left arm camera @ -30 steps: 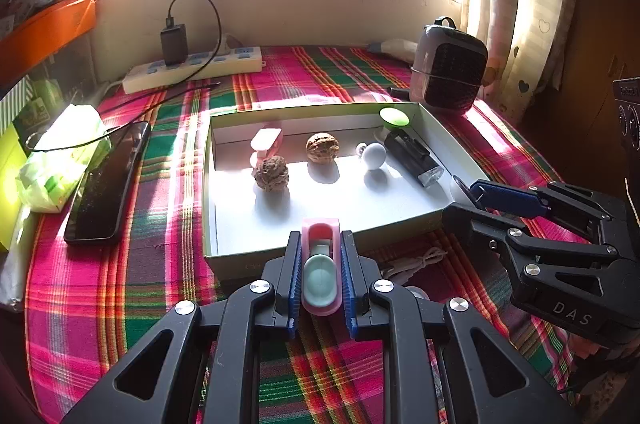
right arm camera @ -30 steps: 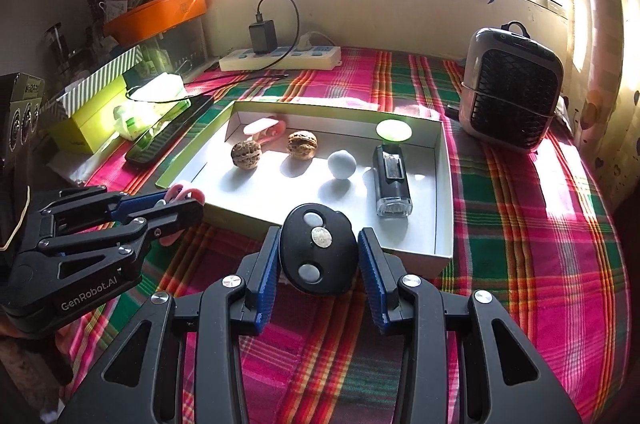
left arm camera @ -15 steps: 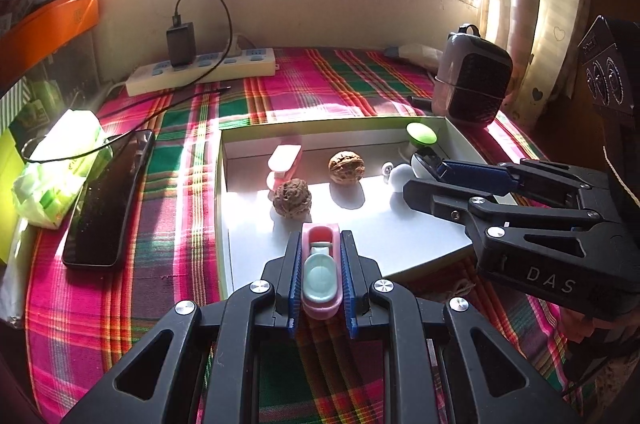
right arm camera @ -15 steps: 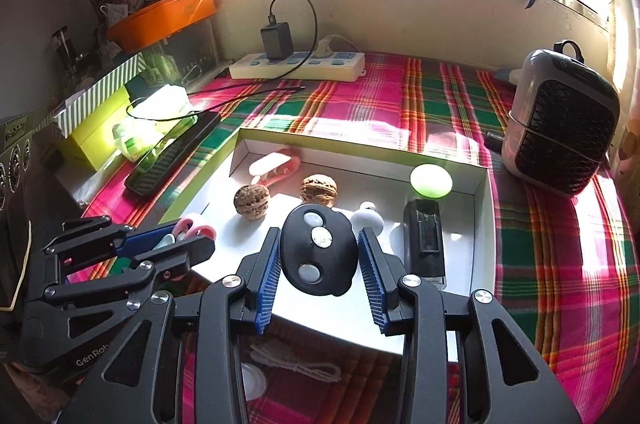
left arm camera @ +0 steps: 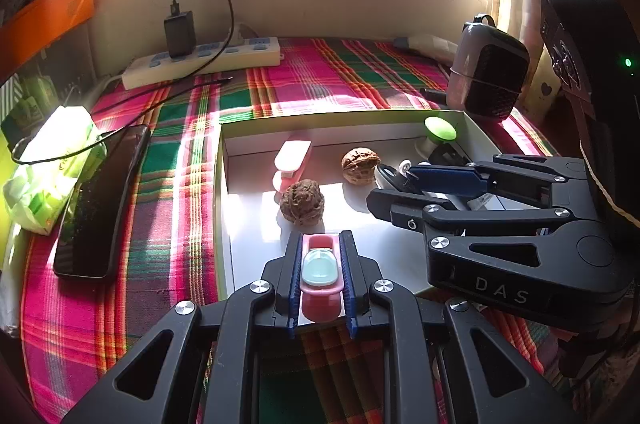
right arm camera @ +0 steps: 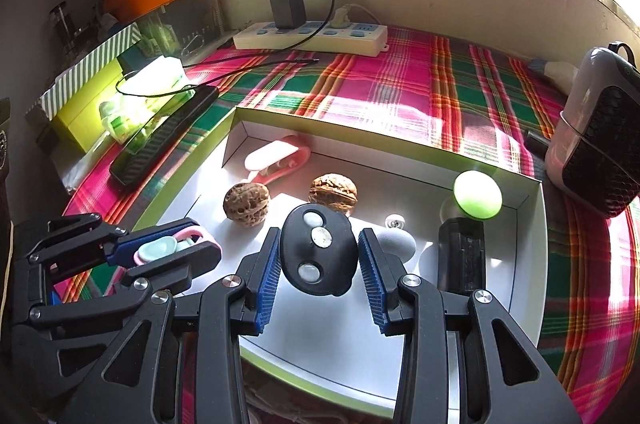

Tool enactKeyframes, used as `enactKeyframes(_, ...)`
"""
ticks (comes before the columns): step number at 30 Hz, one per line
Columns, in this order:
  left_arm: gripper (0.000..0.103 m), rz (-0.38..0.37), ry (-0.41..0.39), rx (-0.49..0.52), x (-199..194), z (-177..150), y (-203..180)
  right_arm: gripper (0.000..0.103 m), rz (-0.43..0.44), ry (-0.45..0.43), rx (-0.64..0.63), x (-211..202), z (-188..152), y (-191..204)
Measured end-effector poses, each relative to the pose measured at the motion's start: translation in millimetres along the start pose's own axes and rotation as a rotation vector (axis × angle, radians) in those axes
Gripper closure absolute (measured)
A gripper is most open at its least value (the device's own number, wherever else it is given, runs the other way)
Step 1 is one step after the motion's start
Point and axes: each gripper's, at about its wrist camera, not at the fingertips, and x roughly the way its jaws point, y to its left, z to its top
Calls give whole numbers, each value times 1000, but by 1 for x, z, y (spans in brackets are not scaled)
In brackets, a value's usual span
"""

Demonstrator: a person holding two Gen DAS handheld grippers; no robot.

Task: Organize objects
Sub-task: 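Carry the pink holder into the white box while the right gripper carries the black disc there, then lower and open the left gripper in the box while the right gripper releases the black disc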

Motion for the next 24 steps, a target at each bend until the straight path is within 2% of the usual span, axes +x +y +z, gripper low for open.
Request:
enactKeyframes(10,87,3,22,-2,12,2,4,63,-19,41,-16,18,9,-2)
enactKeyframes(24,87,16,20,15,18,5,2,64,-58,28,-36,25,15,-3)
